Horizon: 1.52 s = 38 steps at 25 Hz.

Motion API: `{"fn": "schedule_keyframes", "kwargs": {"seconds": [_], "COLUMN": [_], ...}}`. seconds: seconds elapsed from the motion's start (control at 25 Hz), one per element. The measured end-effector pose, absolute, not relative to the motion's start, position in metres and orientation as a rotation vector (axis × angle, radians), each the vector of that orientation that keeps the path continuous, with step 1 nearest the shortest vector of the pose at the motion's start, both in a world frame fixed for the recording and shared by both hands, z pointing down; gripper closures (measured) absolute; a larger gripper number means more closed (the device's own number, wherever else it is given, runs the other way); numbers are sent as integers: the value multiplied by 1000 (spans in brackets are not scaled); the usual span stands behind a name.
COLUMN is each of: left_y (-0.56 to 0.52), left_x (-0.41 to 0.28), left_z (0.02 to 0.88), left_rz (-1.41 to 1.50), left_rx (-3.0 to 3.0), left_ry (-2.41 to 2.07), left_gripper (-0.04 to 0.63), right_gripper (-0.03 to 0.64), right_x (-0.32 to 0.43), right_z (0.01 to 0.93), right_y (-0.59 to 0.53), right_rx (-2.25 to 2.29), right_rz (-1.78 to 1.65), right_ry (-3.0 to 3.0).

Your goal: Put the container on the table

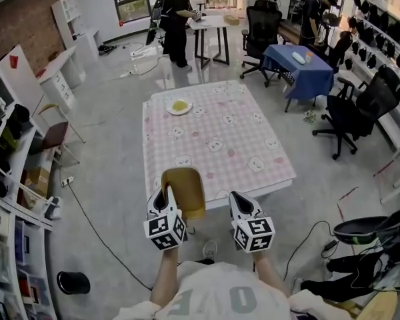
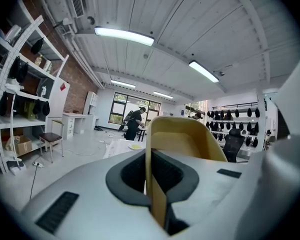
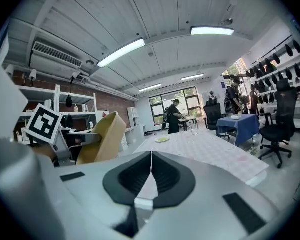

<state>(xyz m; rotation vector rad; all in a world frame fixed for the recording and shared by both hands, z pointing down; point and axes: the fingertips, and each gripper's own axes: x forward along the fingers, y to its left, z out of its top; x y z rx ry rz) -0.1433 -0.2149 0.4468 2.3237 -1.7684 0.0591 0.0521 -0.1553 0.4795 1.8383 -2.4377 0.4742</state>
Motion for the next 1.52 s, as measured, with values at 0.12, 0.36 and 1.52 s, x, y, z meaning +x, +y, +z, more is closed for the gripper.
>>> {"fn": "schedule_keyframes", "kwargs": {"seconds": [0.12,0.36,1.52], "left_y": [-264,-320,-362], "left_x": [-141,-120,-98], "left_z": [448,463,455], "left_rz": [43,107,143], "left_rx": [2352,2359,2206], "left_ry": [-1764,-1725,-2031], "left_gripper": [565,565,565], "right_gripper": [588,588,588], "right_x": [50,64,109], "right_z": [477,463,470], "right_y": [-205,-263,-362], "right_rx": [1860,1892,1751], "right_rz": [450,483,502], "right_ry": [-2449,-2491,-2558]}}
